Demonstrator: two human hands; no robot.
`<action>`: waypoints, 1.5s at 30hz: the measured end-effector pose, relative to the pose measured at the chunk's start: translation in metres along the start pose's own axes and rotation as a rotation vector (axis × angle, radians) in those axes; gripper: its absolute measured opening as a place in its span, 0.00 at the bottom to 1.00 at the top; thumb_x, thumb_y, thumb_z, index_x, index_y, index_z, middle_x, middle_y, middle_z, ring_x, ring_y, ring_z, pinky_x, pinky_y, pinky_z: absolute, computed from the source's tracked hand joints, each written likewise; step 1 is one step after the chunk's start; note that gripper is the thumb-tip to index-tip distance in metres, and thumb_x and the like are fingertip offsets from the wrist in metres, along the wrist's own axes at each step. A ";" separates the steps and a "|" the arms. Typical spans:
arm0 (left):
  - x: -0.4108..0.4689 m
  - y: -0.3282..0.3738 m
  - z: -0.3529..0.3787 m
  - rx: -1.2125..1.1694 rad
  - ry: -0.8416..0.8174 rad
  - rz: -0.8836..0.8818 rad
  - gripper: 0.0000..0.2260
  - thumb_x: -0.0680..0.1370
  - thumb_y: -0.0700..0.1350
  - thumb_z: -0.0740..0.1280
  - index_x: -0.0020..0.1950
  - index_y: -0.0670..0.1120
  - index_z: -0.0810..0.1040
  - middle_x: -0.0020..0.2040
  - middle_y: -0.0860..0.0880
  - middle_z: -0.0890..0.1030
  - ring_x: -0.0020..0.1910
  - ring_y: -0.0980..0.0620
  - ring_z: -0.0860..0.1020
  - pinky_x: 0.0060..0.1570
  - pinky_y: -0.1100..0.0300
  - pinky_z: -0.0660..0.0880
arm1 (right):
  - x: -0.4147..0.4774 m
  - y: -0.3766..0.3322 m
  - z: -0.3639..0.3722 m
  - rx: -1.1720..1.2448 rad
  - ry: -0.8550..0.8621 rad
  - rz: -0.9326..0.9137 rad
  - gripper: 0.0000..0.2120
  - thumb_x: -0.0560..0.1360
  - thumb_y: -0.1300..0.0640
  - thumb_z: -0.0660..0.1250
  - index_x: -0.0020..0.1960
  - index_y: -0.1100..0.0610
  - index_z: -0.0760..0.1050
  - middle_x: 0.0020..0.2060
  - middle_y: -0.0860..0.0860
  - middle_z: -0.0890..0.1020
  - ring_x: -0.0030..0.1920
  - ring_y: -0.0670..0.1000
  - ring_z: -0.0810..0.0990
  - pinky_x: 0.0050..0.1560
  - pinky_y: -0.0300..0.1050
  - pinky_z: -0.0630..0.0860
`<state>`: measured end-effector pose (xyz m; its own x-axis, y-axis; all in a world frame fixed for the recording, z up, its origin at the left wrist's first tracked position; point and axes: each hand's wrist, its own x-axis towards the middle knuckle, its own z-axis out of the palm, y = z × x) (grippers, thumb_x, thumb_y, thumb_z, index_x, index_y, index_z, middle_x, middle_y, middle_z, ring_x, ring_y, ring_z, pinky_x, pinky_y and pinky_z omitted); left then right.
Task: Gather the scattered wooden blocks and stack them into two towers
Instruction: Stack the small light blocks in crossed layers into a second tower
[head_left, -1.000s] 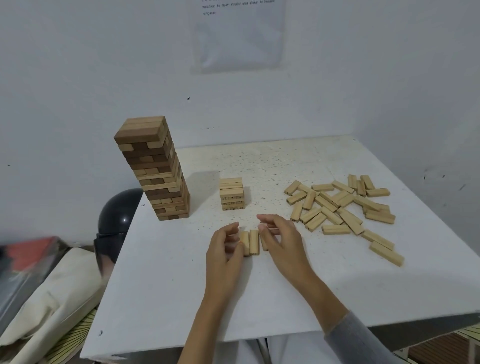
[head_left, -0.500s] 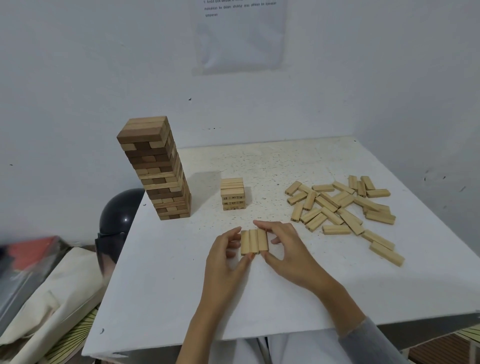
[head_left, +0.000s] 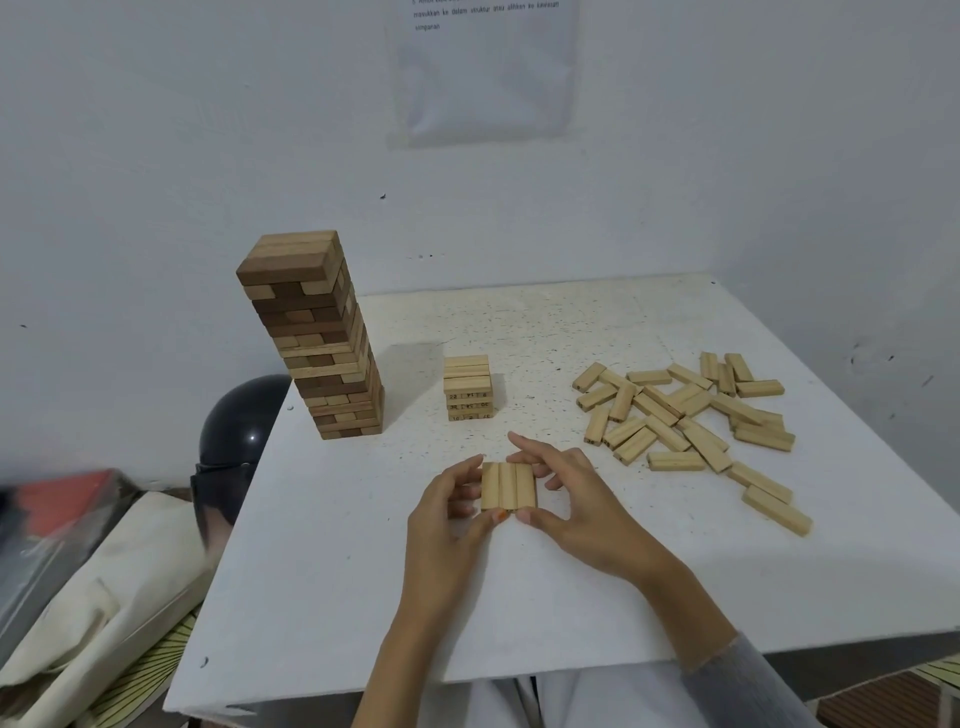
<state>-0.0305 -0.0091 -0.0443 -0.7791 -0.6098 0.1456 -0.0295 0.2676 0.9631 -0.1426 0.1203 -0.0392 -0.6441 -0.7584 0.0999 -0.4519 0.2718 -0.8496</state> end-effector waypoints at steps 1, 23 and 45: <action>0.000 0.000 0.000 -0.003 0.000 -0.003 0.22 0.71 0.36 0.74 0.62 0.51 0.77 0.52 0.55 0.81 0.49 0.62 0.77 0.48 0.71 0.72 | 0.000 0.000 0.000 -0.001 0.001 0.000 0.35 0.73 0.62 0.72 0.72 0.40 0.60 0.61 0.41 0.75 0.57 0.36 0.66 0.56 0.25 0.62; 0.000 0.004 -0.001 -0.075 0.054 -0.046 0.23 0.68 0.32 0.76 0.57 0.54 0.79 0.48 0.58 0.82 0.49 0.57 0.80 0.49 0.65 0.75 | 0.004 0.003 -0.003 0.010 0.012 0.011 0.37 0.69 0.56 0.77 0.70 0.39 0.63 0.56 0.39 0.75 0.53 0.43 0.71 0.54 0.31 0.68; 0.087 0.042 -0.023 -0.020 0.153 0.120 0.20 0.73 0.35 0.73 0.58 0.56 0.77 0.48 0.59 0.83 0.49 0.58 0.80 0.50 0.68 0.75 | 0.105 -0.039 -0.042 0.026 0.029 -0.094 0.34 0.66 0.51 0.79 0.67 0.38 0.67 0.55 0.39 0.77 0.58 0.41 0.72 0.55 0.34 0.69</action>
<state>-0.0847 -0.0683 0.0145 -0.6719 -0.6813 0.2906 0.0716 0.3309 0.9410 -0.2187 0.0546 0.0256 -0.6172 -0.7623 0.1948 -0.4954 0.1841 -0.8489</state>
